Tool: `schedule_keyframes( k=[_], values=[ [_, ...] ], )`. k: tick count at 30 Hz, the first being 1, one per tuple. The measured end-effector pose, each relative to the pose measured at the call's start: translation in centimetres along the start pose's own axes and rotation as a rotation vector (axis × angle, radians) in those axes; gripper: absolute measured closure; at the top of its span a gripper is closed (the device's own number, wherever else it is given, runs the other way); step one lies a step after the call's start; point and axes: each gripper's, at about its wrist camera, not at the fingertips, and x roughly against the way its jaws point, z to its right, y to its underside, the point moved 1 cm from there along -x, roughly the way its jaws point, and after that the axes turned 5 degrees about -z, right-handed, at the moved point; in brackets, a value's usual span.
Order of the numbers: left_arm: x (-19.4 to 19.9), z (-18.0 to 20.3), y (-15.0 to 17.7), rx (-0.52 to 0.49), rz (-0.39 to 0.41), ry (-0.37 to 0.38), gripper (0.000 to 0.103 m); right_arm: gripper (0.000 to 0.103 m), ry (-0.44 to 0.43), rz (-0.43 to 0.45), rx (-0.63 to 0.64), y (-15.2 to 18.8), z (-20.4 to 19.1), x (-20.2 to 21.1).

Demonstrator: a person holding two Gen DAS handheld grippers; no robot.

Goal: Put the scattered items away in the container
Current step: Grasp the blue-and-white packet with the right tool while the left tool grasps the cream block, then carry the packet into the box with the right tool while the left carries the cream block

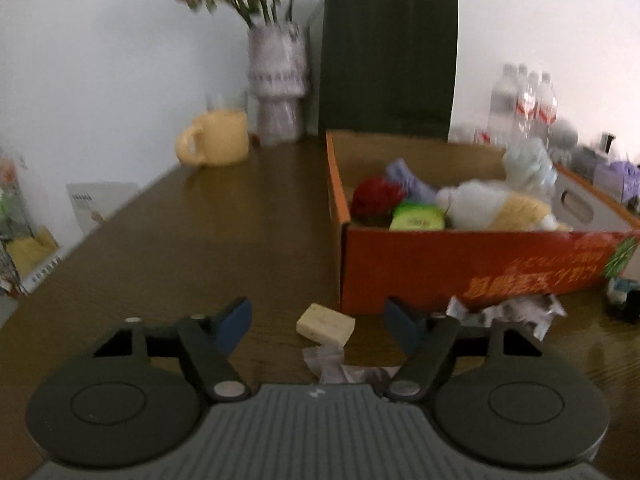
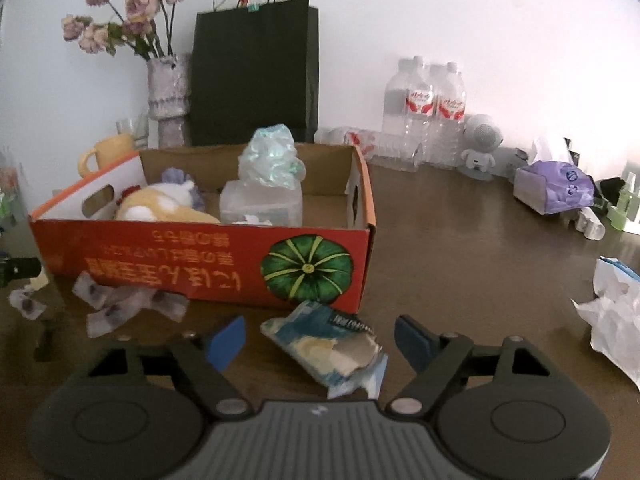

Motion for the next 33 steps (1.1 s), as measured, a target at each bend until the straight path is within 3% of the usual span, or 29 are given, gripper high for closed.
schedule_keyframes(
  k=[2, 4, 5, 6, 8, 10, 12, 18, 33],
  values=[
    [-1.2, -0.2, -0.2, -0.02, -0.04, 0.013, 0.042, 0.027, 0.002, -0.021, 0.017, -0.3, 0.0, -0.9],
    [-1.8, -0.4, -0.2, -0.042, -0.054, 0.029, 0.051, 0.038, -0.016, -0.043, 0.018, -0.4, 0.2, -1.7],
    [-1.8, -0.3, -0.1, -0.056, -0.051, 0.036, 0.061, 0.039, -0.029, -0.05, 0.012, -0.5, 0.2, -1.9],
    [-1.8, -0.2, -0.1, -0.063, -0.052, 0.048, 0.068, 0.049, -0.045, -0.052, 0.006, -0.5, 0.3, -2.0],
    [-1.5, -0.2, -0.1, -0.067, -0.052, 0.057, 0.068, 0.062, -0.078, -0.044, -0.003, -0.3, 0.3, -1.8],
    [-1.1, -0.4, 0.1, -0.068, -0.044, 0.06, 0.068, 0.086, -0.097, -0.032, -0.008, -0.2, 0.2, -1.2],
    [-0.4, -0.5, 0.1, -0.059, -0.03, 0.071, 0.068, 0.095, -0.124, -0.031, -0.024, -0.1, 0.3, -0.6],
    [2.2, -0.9, -0.1, -0.04, 0.029, 0.082, 0.068, 0.097, -0.143, -0.007, -0.028, 0.5, 0.2, 1.3],
    [9.0, 0.0, -2.1, -0.026, 0.179, 0.139, 0.068, 0.097, -0.196, 0.167, -0.051, -1.7, -0.2, 8.1]
  ],
)
